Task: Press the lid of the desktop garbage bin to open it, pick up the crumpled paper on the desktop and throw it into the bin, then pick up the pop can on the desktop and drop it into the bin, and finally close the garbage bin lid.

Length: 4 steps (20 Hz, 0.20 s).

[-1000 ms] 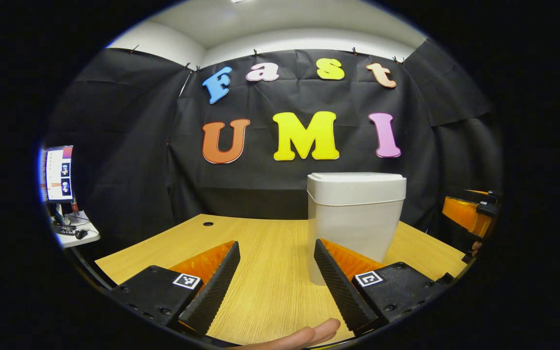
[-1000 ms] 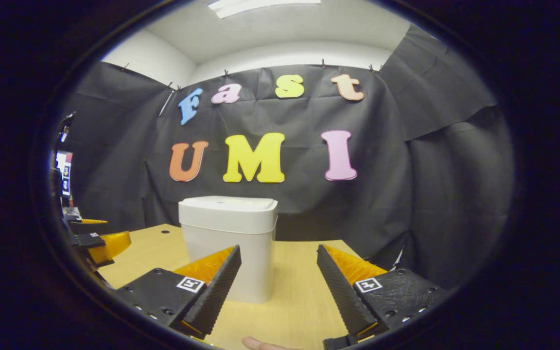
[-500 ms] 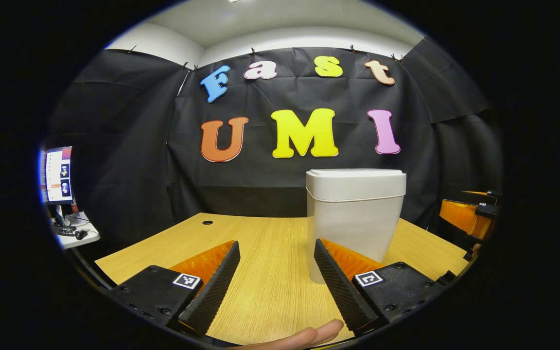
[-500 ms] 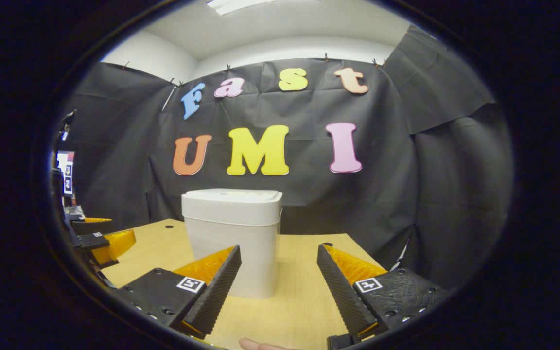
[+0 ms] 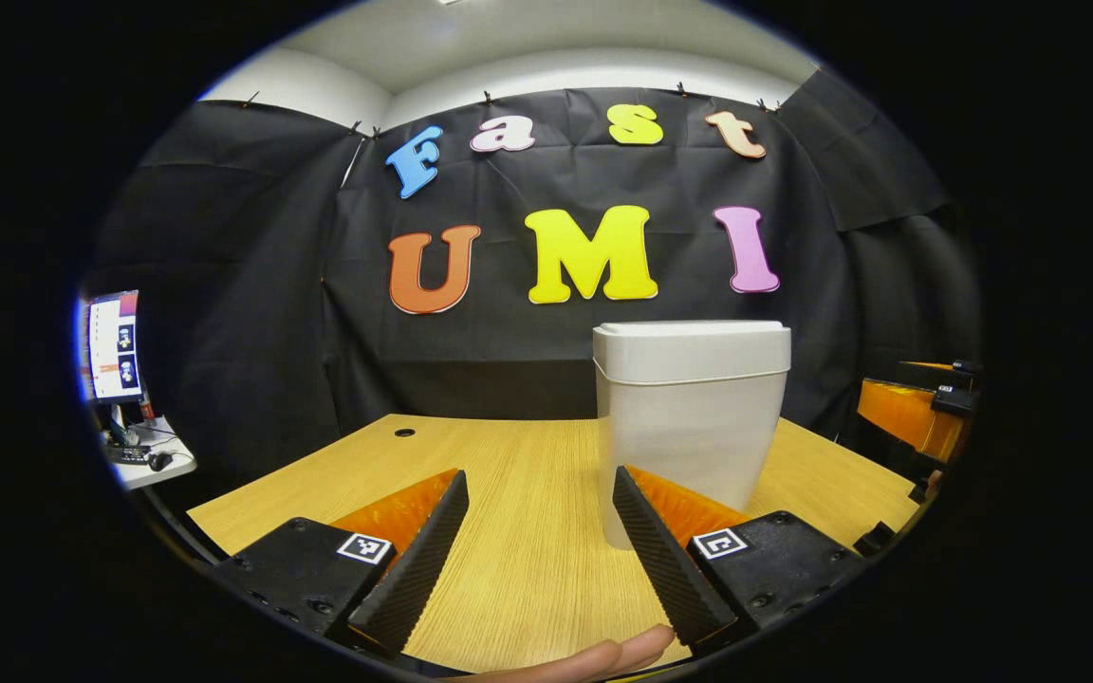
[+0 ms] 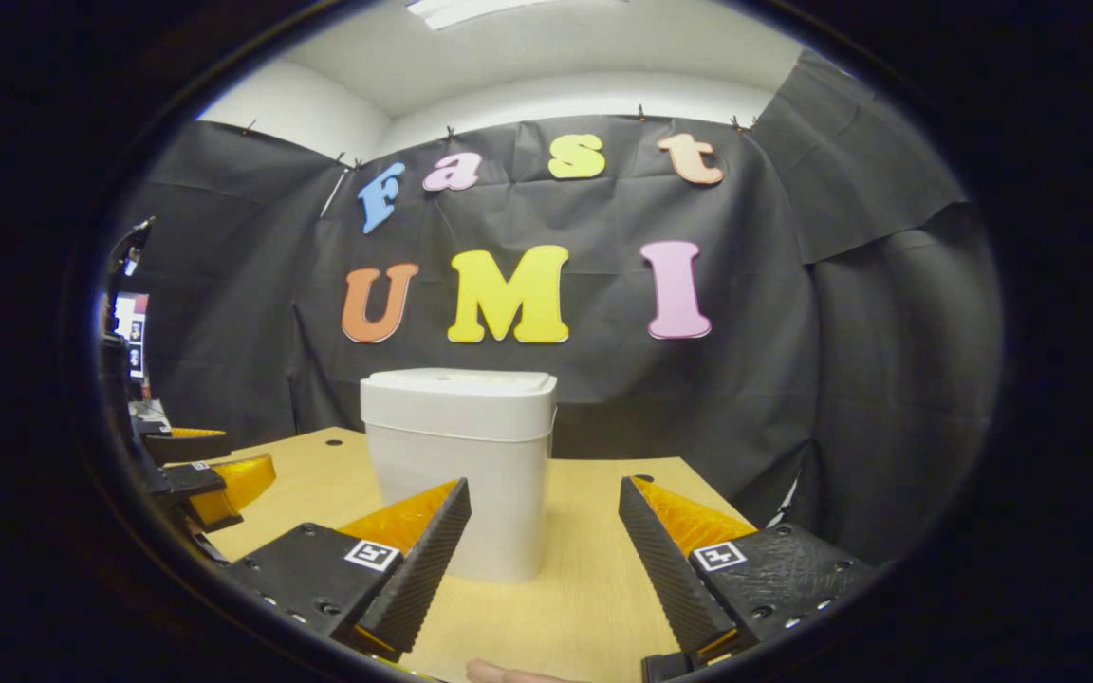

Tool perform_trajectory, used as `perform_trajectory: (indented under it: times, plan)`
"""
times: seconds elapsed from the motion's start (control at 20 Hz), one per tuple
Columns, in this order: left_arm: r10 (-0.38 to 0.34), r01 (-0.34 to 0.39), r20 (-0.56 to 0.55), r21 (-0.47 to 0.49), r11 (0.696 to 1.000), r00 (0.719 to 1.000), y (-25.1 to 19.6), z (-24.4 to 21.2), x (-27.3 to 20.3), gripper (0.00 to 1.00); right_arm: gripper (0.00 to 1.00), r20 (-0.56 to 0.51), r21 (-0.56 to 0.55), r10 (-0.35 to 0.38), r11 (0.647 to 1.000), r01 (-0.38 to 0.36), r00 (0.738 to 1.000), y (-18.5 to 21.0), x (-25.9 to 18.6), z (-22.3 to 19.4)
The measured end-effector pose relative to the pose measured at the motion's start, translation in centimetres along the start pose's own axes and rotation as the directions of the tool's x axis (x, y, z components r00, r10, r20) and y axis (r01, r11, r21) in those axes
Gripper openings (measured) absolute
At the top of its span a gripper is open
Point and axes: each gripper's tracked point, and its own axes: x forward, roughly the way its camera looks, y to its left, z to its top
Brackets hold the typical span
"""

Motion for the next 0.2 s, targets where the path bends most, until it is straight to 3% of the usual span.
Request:
perform_trajectory:
  times: [0.2]
  plan:
    - [-0.002, 0.002, 0.007, 0.004, 1.000, 1.000, -0.19, 0.15, -0.21, 0.99, 0.96, -0.007, -0.007, 0.003, 1.000, -0.003, 1.000, 0.32, -0.01, -0.11]
